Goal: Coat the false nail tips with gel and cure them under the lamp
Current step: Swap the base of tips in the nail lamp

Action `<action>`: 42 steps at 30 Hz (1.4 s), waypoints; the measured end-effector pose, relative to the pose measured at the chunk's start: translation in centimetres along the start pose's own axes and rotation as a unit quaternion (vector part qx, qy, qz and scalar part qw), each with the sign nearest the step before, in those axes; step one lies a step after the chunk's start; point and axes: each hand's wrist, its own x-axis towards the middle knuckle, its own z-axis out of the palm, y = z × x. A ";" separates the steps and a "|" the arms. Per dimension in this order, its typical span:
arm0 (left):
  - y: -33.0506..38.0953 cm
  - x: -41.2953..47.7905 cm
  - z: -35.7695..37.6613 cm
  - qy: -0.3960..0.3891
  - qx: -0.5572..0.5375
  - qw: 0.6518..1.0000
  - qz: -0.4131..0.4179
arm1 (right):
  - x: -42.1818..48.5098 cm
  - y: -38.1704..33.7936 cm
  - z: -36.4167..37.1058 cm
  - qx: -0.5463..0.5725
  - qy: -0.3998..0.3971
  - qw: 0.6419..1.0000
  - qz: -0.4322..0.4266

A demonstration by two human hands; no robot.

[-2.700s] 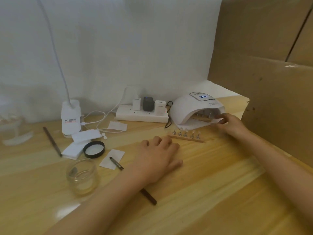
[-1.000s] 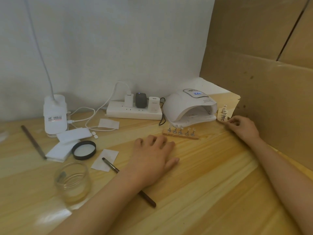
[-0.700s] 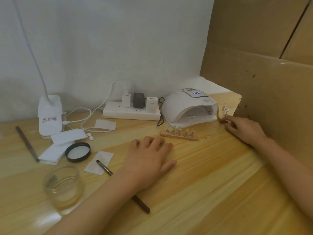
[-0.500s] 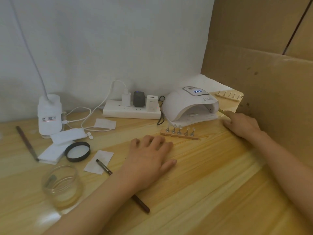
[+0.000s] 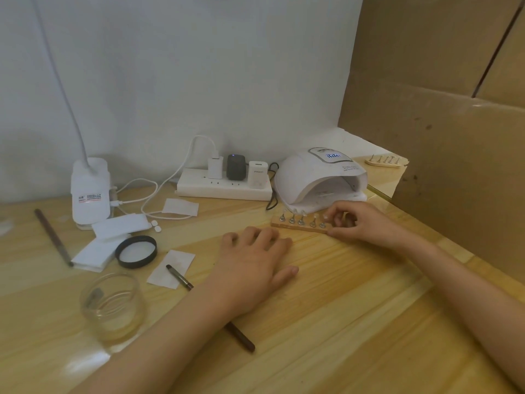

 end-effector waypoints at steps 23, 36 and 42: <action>0.0 0.2 0.1 0.002 -0.019 1.000 -0.007 | 5.2 5.4 -0.7 0.042 0.257 0.955 0.143; 0.0 0.0 -0.3 -0.005 -0.003 1.000 0.010 | 6.6 -1.8 -2.7 -0.236 0.318 0.918 0.000; 0.0 0.1 -0.4 -0.007 0.004 1.000 0.011 | 8.9 -2.7 -2.9 -0.280 0.280 0.918 0.035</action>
